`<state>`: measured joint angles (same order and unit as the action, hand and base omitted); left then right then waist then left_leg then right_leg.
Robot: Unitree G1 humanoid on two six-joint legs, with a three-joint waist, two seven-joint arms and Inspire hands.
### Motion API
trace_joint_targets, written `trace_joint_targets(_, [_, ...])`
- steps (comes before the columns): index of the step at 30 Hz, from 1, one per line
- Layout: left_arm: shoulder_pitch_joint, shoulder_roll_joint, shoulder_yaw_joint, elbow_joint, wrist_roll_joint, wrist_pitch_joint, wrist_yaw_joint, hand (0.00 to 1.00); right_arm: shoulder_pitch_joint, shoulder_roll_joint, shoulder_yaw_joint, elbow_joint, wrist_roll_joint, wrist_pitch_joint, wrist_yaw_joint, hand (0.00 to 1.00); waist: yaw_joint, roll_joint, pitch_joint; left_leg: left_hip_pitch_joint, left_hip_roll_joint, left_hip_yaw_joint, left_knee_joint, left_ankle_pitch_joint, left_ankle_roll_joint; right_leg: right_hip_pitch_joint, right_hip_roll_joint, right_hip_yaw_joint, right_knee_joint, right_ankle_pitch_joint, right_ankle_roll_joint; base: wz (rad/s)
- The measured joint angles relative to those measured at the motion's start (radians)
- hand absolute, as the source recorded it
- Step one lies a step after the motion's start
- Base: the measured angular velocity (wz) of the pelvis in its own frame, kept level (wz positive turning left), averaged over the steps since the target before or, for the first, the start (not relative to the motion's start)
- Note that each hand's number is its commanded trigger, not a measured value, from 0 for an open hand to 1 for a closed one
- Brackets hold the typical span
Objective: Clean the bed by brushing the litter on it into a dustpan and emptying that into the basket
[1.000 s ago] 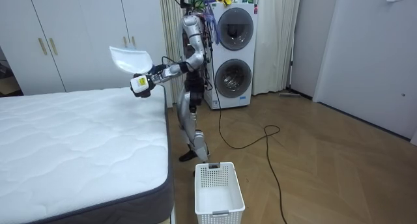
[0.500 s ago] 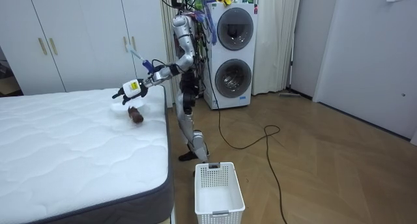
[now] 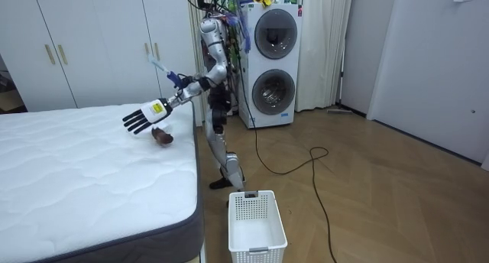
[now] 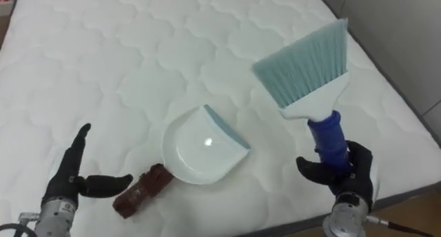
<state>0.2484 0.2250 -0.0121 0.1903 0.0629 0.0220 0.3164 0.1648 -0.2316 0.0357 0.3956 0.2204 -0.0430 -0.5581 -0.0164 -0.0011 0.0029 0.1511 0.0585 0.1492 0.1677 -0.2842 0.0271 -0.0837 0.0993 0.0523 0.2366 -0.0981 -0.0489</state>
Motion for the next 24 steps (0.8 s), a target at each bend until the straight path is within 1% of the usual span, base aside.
trace_joint_targets(1, [0.003, -0.002, 0.015, 0.0, -0.017, 0.0, 0.014, 0.0, 0.001, 0.0, -0.01, 0.007, 0.013, 0.0, -0.001, 0.0, 0.001, 0.0, -0.0001, 0.0, 0.0, 0.0, 0.0, 0.0, 0.0, 0.0, 0.0, 0.0, 0.0, 0.0, 0.0, 0.0])
trace_joint_targets(2, [0.013, -0.005, 0.045, 0.0, -0.048, -0.001, 0.045, 0.0, 0.002, 0.0, -0.029, 0.023, 0.029, 0.001, -0.007, 0.0, 0.002, 0.0, -0.0002, 0.0, 0.0, -0.001, -0.001, 0.001, -0.001, 0.002, 0.0, -0.001, 0.0, 0.0, 0.0, 0.0])
trace_joint_targets(4, [0.021, -0.007, 0.089, 0.027, -0.085, -0.015, 0.079, 0.0, 0.008, 0.0, -0.061, 0.056, 0.053, 0.001, -0.015, 0.0, 0.014, 0.001, -0.0002, 0.01, 0.001, -0.001, -0.005, 0.001, -0.002, 0.014, 0.001, -0.002, -0.006, 0.0, 0.0, 0.0])
trace_joint_targets(6, [0.03, -0.015, 0.153, 0.089, -0.109, -0.034, 0.115, 0.0, 0.032, 0.001, -0.136, 0.123, 0.096, 0.001, -0.029, 0.0, 0.024, -0.003, -0.0027, 0.032, 0.002, -0.002, -0.007, 0.001, -0.002, 0.042, 0.002, -0.008, -0.022, 0.002, -0.003, 0.05])
trace_joint_targets(7, [0.036, -0.016, 0.174, 0.104, -0.115, -0.036, 0.121, 0.0, 0.04, 0.001, -0.158, 0.14, 0.1, 0.001, -0.034, 0.0, 0.026, -0.004, -0.0035, 0.035, 0.003, -0.006, -0.007, 0.001, -0.002, 0.047, 0.001, -0.011, -0.025, 0.001, -0.003, 0.12])
trace_joint_targets(8, [0.057, -0.016, 0.218, 0.12, -0.128, -0.039, 0.144, 0.0, 0.051, 0.002, -0.204, 0.164, 0.112, 0.0, -0.048, 0.0, 0.026, -0.006, -0.0064, 0.034, 0.001, -0.015, -0.008, 0.001, -0.002, 0.05, 0.0, -0.014, -0.031, 0.001, -0.002, 0.1])
trace_joint_targets(9, [0.068, -0.015, 0.255, 0.17, -0.142, -0.061, 0.17, 0.0, 0.052, 0.001, -0.241, 0.207, 0.115, -0.006, -0.067, 0.0, 0.028, -0.007, -0.0066, 0.033, -0.001, -0.016, -0.008, 0.001, -0.002, 0.05, 0.0, -0.012, -0.031, 0.001, -0.002, 0.06])
trace_joint_targets(10, [0.068, -0.015, 0.27, 0.203, -0.146, -0.066, 0.181, 0.0, 0.053, 0.001, -0.258, 0.229, 0.116, -0.007, -0.073, 0.0, 0.031, -0.007, -0.0071, 0.034, -0.001, -0.016, -0.008, 0.001, -0.002, 0.051, -0.001, -0.013, -0.03, 0.001, -0.002, 0.0])
trace_joint_targets(11, [0.075, -0.015, 0.294, 0.265, -0.151, -0.066, 0.192, 0.0, 0.067, 0.001, -0.277, 0.253, 0.131, -0.007, -0.076, 0.0, 0.041, -0.008, -0.0075, 0.035, -0.001, -0.014, -0.008, 0.001, -0.002, 0.05, 0.0, -0.013, -0.028, 0.001, -0.002, 0.0])
trace_joint_targets(12, [0.096, -0.017, 0.307, 0.308, -0.165, -0.066, 0.196, 0.0, 0.091, 0.004, -0.288, 0.262, 0.14, -0.004, -0.068, 0.0, 0.045, -0.009, -0.008, 0.037, -0.002, -0.016, -0.009, 0.001, -0.002, 0.052, -0.001, -0.015, -0.028, 0.001, -0.002, 0.0])
trace_joint_targets(13, [0.105, -0.017, 0.307, 0.327, -0.176, -0.066, 0.196, 0.0, 0.104, 0.006, -0.293, 0.266, 0.141, -0.001, -0.062, 0.0, 0.044, -0.01, -0.007, 0.038, -0.002, -0.018, -0.008, 0.001, -0.002, 0.055, -0.002, -0.02, -0.03, 0.001, -0.002, 0.1])
trace_joint_targets(14, [0.122, -0.018, 0.306, 0.377, -0.193, -0.067, 0.196, 0.0, 0.124, 0.008, -0.295, 0.287, 0.151, 0.0, -0.049, 0.0, 0.042, -0.011, -0.006, 0.041, -0.002, -0.024, -0.008, 0.001, -0.002, 0.063, -0.006, -0.035, -0.032, 0.001, -0.002, 0.17])
trace_joint_targets(15, [0.126, -0.02, 0.307, 0.442, -0.192, -0.068, 0.193, 0.0, 0.129, 0.014, -0.299, 0.332, 0.15, 0.001, -0.03, 0.0, 0.042, -0.013, -0.0052, 0.045, -0.002, -0.025, -0.008, 0.001, -0.002, 0.068, -0.007, -0.037, -0.033, 0.0, -0.001, 0.16])
trace_joint_targets(16, [0.13, -0.022, 0.307, 0.471, -0.192, -0.068, 0.19, 0.0, 0.128, 0.019, -0.3, 0.354, 0.148, 0.002, -0.02, 0.0, 0.044, -0.016, -0.0052, 0.048, -0.003, -0.028, -0.008, 0.001, -0.002, 0.072, -0.007, -0.037, -0.033, -0.001, -0.001, 0.09])
trace_joint_targets(17, [0.14, -0.027, 0.306, 0.526, -0.192, -0.067, 0.17, 0.0, 0.128, 0.031, -0.299, 0.393, 0.134, 0.008, 0.007, 0.0, 0.046, -0.017, -0.0039, 0.051, -0.003, -0.034, -0.009, 0.001, -0.003, 0.075, -0.008, -0.038, -0.031, -0.001, -0.001, 0.09])
trace_joint_targets(18, [0.144, -0.034, 0.305, 0.569, -0.191, -0.064, 0.147, 0.0, 0.126, 0.033, -0.293, 0.432, 0.118, 0.017, 0.044, 0.0, 0.045, -0.019, -0.0029, 0.05, -0.004, -0.043, -0.01, 0.0, -0.004, 0.076, -0.009, -0.039, -0.031, -0.001, 0.0, 0.12])
trace_joint_targets(20, [0.142, -0.038, 0.302, 0.633, -0.187, -0.062, 0.103, 0.0, 0.115, 0.033, -0.289, 0.508, 0.079, 0.023, 0.099, 0.0, 0.046, -0.025, -0.0002, 0.047, -0.005, -0.046, -0.017, -0.004, -0.005, 0.071, -0.008, -0.047, -0.031, -0.001, 0.001, 0.11])
trace_joint_targets(21, [0.141, -0.039, 0.302, 0.67, -0.184, -0.057, 0.079, 0.0, 0.101, 0.033, -0.279, 0.56, 0.064, 0.025, 0.135, 0.0, 0.048, -0.023, -0.0012, 0.041, -0.011, -0.047, -0.017, -0.008, -0.005, 0.064, -0.01, -0.052, -0.028, -0.001, 0.001, 0.05])
trace_joint_targets(24, [0.14, -0.041, 0.298, 0.734, -0.18, -0.044, 0.035, 0.0, 0.079, 0.032, -0.227, 0.627, 0.031, 0.045, 0.209, 0.0, 0.051, -0.026, 0.0012, 0.032, -0.014, -0.046, -0.016, -0.007, -0.005, 0.049, -0.01, -0.046, -0.014, 0.002, 0.002, -0.05])
